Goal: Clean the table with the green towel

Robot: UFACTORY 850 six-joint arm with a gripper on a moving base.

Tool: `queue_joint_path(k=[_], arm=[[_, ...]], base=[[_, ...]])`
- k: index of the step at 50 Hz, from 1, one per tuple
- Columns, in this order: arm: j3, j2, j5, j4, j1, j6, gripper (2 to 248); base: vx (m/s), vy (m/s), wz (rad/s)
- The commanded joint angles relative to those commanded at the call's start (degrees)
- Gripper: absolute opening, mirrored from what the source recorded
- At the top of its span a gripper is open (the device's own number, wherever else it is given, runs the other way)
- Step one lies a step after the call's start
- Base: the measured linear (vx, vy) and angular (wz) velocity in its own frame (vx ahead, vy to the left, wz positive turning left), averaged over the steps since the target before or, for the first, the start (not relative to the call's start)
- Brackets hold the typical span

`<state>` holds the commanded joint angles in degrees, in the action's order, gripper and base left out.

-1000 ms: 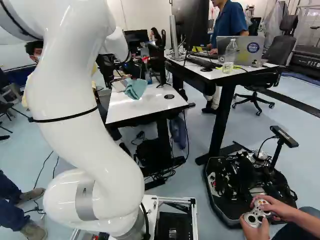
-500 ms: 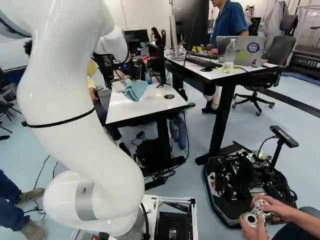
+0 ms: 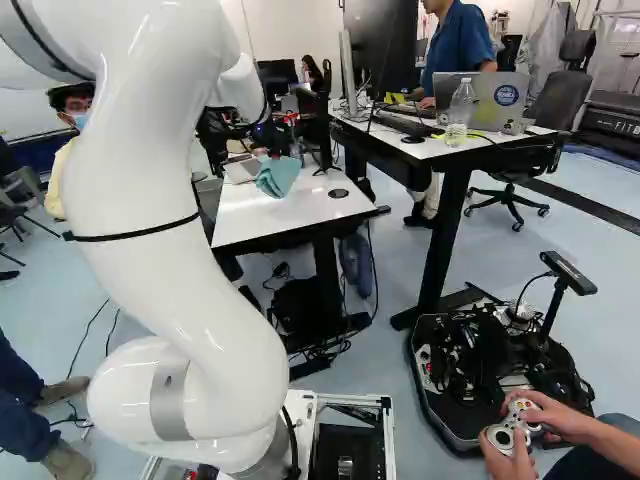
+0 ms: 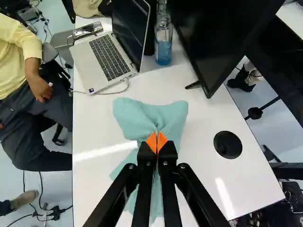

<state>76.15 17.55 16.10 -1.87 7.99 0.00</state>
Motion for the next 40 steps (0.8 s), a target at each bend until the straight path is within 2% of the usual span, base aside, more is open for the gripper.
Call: queue_joint_path(k=[40], arm=[[12.37, 10.07, 0.0, 0.0, -1.51, 0.0, 25]], base=[[0.0, 0.0, 0.0]])
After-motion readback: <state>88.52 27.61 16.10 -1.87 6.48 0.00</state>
